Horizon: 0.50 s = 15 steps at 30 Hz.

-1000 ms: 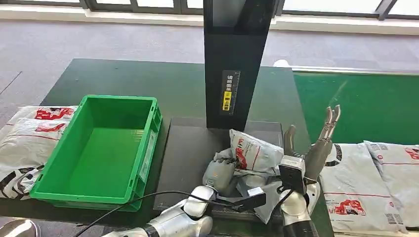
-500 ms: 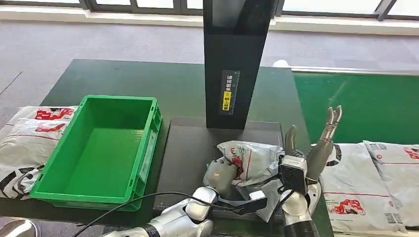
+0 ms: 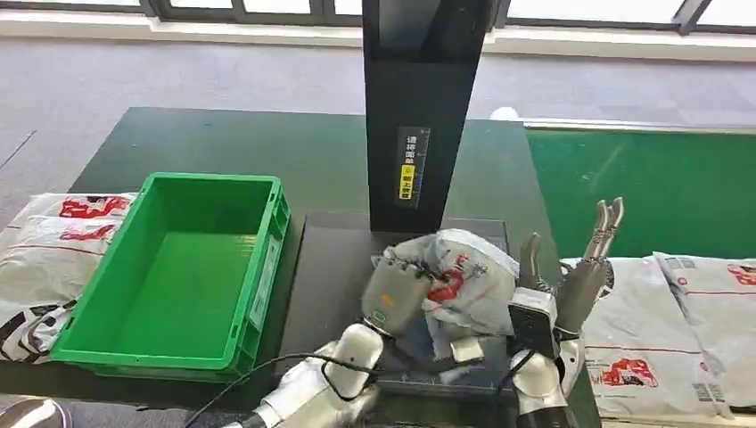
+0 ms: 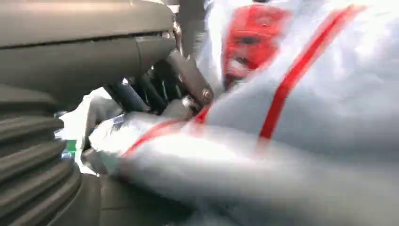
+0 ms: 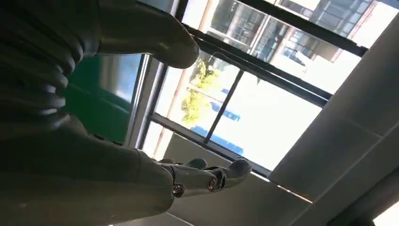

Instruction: Moved the parcel from conveyor to table for the left to box.

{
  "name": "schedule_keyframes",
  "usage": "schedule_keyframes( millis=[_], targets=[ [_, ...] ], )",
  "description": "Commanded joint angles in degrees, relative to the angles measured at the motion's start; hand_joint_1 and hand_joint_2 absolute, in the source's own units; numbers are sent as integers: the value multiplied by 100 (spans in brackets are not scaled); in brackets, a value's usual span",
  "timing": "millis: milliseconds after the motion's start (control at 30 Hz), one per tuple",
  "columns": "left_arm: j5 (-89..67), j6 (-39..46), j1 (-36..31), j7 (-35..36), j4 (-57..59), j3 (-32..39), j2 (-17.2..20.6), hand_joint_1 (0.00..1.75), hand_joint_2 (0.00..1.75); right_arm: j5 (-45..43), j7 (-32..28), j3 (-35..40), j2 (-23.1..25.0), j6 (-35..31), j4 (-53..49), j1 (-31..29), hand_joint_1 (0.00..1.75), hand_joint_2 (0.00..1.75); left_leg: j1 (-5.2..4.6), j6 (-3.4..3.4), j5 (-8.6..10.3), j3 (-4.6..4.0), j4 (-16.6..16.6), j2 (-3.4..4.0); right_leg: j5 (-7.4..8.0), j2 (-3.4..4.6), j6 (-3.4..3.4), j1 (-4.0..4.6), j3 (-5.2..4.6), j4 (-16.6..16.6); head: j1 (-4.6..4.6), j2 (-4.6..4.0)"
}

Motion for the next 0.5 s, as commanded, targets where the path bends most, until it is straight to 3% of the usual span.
schedule_keyframes(
  millis=[33, 233, 500],
  targets=[
    [-70, -28, 669, -340, -2072, 2617, 69, 175, 175, -32, 11, -342, 57, 13, 97, -117, 0, 175, 1, -4, 2, -1, -3, 9, 2, 3, -7, 2, -6, 1, 0, 0],
    [50, -28, 846, -847, -2418, 3156, -44, 175, 175, -33, 11, -347, 25, 13, 147, -140, 0, 175, 5, -4, 2, 6, -4, 4, 0, 0, -4, 4, 8, 1, 0, 0],
    [155, -28, 1140, -955, -3227, 3625, -44, 175, 175, 12, 11, -394, 30, 13, 42, -53, 0, 175, 2, -5, 3, 8, -7, -4, -1, -7, -5, 1, 11, -1, 2, 0]
  ],
)
